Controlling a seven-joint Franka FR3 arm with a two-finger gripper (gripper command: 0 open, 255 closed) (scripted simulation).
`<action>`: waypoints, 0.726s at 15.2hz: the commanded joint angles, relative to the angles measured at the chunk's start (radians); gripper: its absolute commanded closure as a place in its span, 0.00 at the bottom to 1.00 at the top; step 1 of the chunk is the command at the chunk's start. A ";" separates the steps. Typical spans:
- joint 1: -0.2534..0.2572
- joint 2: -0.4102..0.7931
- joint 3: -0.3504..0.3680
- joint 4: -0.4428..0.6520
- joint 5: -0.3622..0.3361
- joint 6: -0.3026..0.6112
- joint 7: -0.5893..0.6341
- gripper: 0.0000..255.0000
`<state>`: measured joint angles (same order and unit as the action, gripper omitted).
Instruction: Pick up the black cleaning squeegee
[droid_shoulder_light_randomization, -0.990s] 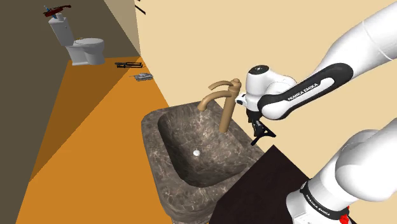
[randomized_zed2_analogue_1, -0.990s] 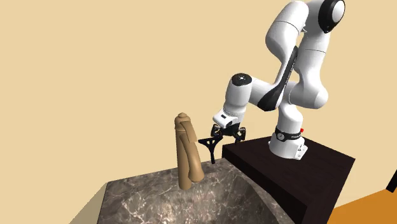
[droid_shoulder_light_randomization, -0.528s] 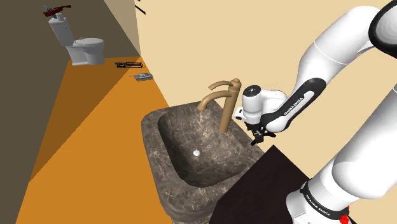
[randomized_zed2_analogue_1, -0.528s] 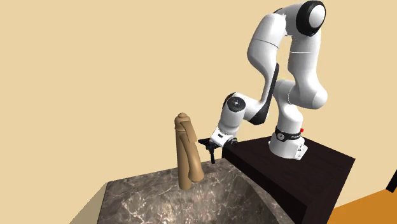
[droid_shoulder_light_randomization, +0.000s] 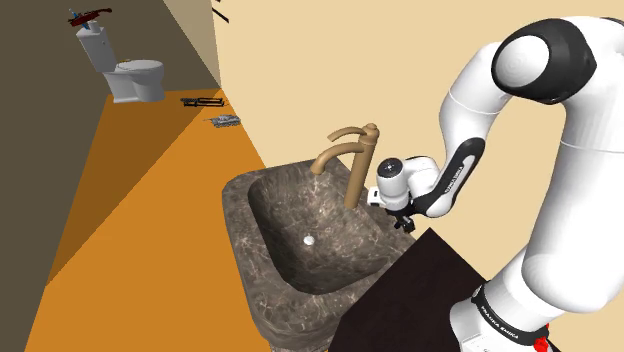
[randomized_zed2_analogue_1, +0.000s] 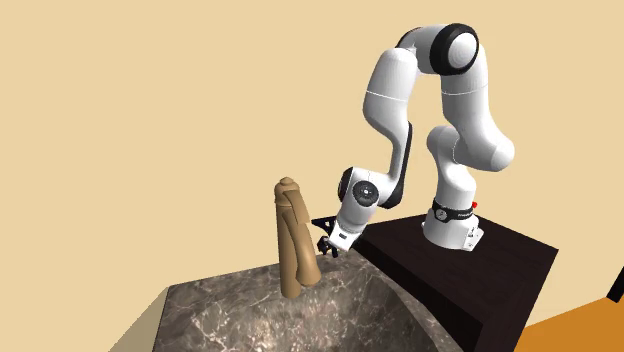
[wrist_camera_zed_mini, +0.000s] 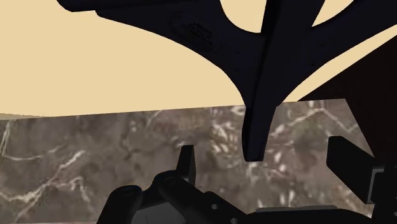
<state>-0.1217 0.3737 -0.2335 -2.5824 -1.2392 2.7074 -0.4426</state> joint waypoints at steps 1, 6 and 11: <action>0.004 0.040 -0.007 0.019 -0.034 0.016 0.035 0.00; 0.012 0.108 -0.016 0.054 -0.081 0.040 0.098 0.00; 0.012 0.107 -0.016 0.053 -0.082 0.040 0.098 1.00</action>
<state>-0.1091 0.4755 -0.2490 -2.5320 -1.3203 2.7459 -0.3456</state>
